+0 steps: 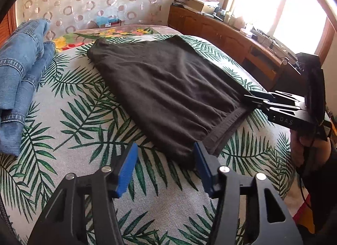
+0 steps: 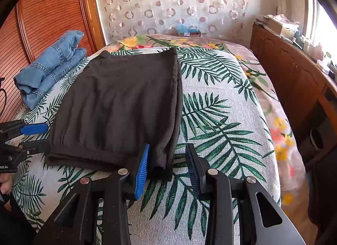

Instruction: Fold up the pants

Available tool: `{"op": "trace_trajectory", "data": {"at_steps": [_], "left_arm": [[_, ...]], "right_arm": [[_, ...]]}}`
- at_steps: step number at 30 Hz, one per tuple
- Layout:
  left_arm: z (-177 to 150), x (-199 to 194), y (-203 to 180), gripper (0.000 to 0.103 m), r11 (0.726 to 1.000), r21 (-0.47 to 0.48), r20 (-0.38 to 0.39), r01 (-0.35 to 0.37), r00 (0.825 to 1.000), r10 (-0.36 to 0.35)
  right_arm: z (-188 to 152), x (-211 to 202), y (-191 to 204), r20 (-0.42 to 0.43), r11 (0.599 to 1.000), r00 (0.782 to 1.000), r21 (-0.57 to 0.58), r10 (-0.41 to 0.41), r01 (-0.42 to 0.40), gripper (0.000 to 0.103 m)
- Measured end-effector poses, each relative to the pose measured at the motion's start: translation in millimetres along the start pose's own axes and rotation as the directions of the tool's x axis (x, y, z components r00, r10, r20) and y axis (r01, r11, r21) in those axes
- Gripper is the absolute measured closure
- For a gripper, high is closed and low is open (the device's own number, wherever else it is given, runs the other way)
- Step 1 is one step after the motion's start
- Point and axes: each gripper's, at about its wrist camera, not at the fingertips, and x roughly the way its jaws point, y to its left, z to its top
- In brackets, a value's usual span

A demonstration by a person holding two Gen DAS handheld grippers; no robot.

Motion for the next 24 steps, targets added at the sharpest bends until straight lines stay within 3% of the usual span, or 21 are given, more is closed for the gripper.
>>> {"op": "trace_trajectory", "data": {"at_steps": [15,18,19,21,22,24], "left_arm": [[-4,1,-15,0.069,0.998,0.014,-0.013,0.063,0.998,-0.063],[-4,2,-17,0.08,0.998,0.023,-0.008,0.055,0.998,-0.055],[-5,2,-17,0.089,0.999,0.02,-0.006,0.044,0.999,-0.043],[-5,0,-19,0.091,0.999,0.036,-0.002,0.038,0.999,-0.038],[-4,0,-20,0.091,0.999,0.04,0.005,0.036,0.999,-0.036],[-4,-3,-20,0.092,0.998,0.039,0.013,0.044,0.999,-0.044]], "right_arm": [[0,0,-2,0.002,1.0,1.0,-0.001,0.001,-0.001,0.067],[0,0,-1,0.002,1.0,1.0,-0.003,-0.002,0.002,0.067],[0,0,-1,0.001,1.0,1.0,-0.004,-0.003,0.003,0.067],[1,0,-1,-0.002,1.0,1.0,-0.008,-0.007,0.007,0.067],[1,0,-1,-0.005,1.0,1.0,-0.009,-0.008,0.008,0.069],[3,-1,1,-0.014,1.0,1.0,-0.018,0.015,-0.015,0.084]]}}
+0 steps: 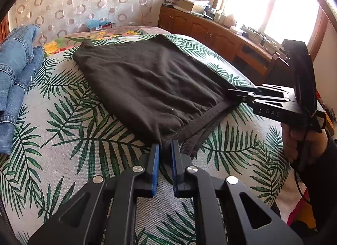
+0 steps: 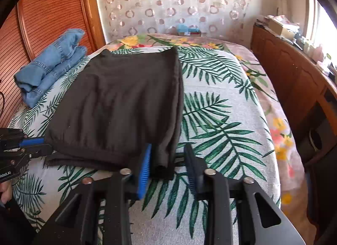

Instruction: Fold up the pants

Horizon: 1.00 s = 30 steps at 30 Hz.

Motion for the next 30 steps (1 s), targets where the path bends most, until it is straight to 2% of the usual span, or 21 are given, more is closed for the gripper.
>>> {"op": "trace_trajectory", "data": {"at_steps": [2,4,13,19,30], "left_arm": [[-1,-6,0,0.093,1.0,0.002,0.018,0.003,1.0,-0.003],[-2,-14,2,0.093,1.0,0.005,0.032,0.007,0.999,-0.007],[-20,-52,13,0.093,1.0,0.004,0.078,0.0,0.997,-0.001],[-34,-68,19,0.093,1.0,0.0,0.08,-0.001,0.997,0.001],[-30,-95,11,0.093,1.0,0.023,0.133,0.006,0.991,-0.009]], "right_arm": [[0,-2,4,-0.008,1.0,1.0,-0.002,0.015,-0.015,0.091],[0,-4,9,-0.02,1.0,1.0,-0.022,0.021,-0.021,0.093],[-15,-39,26,-0.017,0.993,0.993,-0.026,0.119,-0.119,0.093],[-30,-60,32,-0.002,0.984,0.984,-0.013,0.176,-0.176,0.093],[-37,-87,37,0.053,0.98,0.978,-0.011,0.199,-0.199,0.093]]}}
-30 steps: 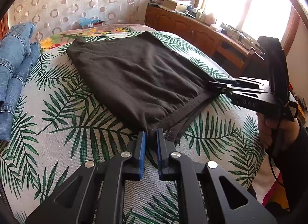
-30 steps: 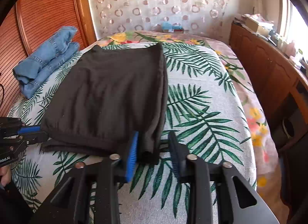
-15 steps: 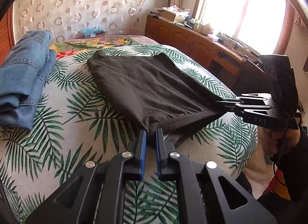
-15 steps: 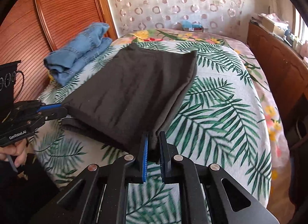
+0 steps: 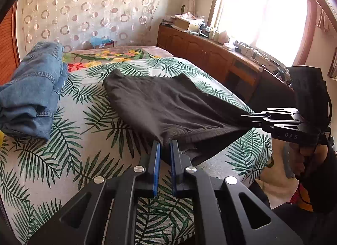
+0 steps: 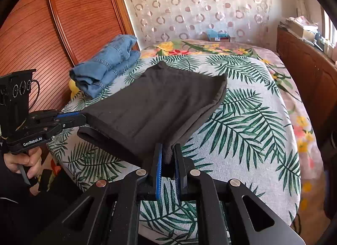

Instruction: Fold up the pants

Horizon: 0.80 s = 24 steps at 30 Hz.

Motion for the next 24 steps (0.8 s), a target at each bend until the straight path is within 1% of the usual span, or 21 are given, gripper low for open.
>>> {"op": "trace_trajectory", "data": {"at_steps": [8,13,19,24], "left_arm": [[12,-17,-12,0.093,1.0,0.031,0.047,-0.001,0.999,-0.001],[19,-16,-9,0.093,0.999,0.037,0.057,-0.008,0.998,0.006],[28,-5,-6,0.093,0.999,0.048,0.051,-0.023,0.999,0.02],[45,9,2,0.093,0.998,0.044,0.054,-0.041,0.998,0.039]], "right_arm": [[0,-27,5,0.057,1.0,0.998,-0.009,-0.005,0.005,0.093],[3,-34,4,0.081,1.0,0.997,-0.017,-0.007,0.009,0.093],[10,-26,0,0.106,0.999,0.994,-0.006,-0.033,0.034,0.093],[21,-10,-2,0.112,0.998,0.992,-0.008,-0.062,0.063,0.093]]}}
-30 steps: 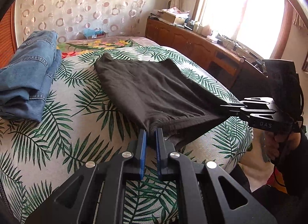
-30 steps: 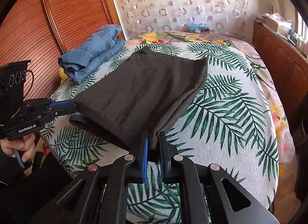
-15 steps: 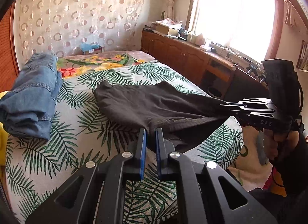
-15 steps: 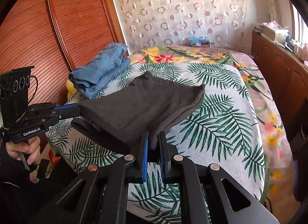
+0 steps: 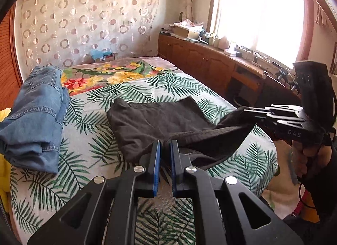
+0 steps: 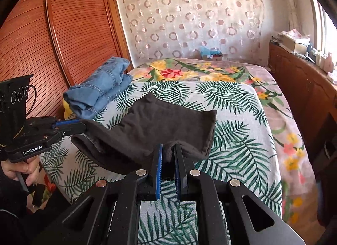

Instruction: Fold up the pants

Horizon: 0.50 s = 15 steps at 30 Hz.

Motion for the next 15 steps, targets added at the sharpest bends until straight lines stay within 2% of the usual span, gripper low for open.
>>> {"op": "trace_trajectory", "data": {"at_steps": [5,15], "left_arm": [[19,11,6,0.093,1.0,-0.011,0.017,-0.01,1.0,0.01],[49,40,21,0.093,0.998,-0.01,0.003,-0.055,0.998,0.056]], "right_arm": [[12,17,-5,0.011,1.0,1.0,0.002,-0.027,0.027,0.093],[39,52,-15,0.019,0.998,0.999,0.026,-0.051,0.05,0.093]]}}
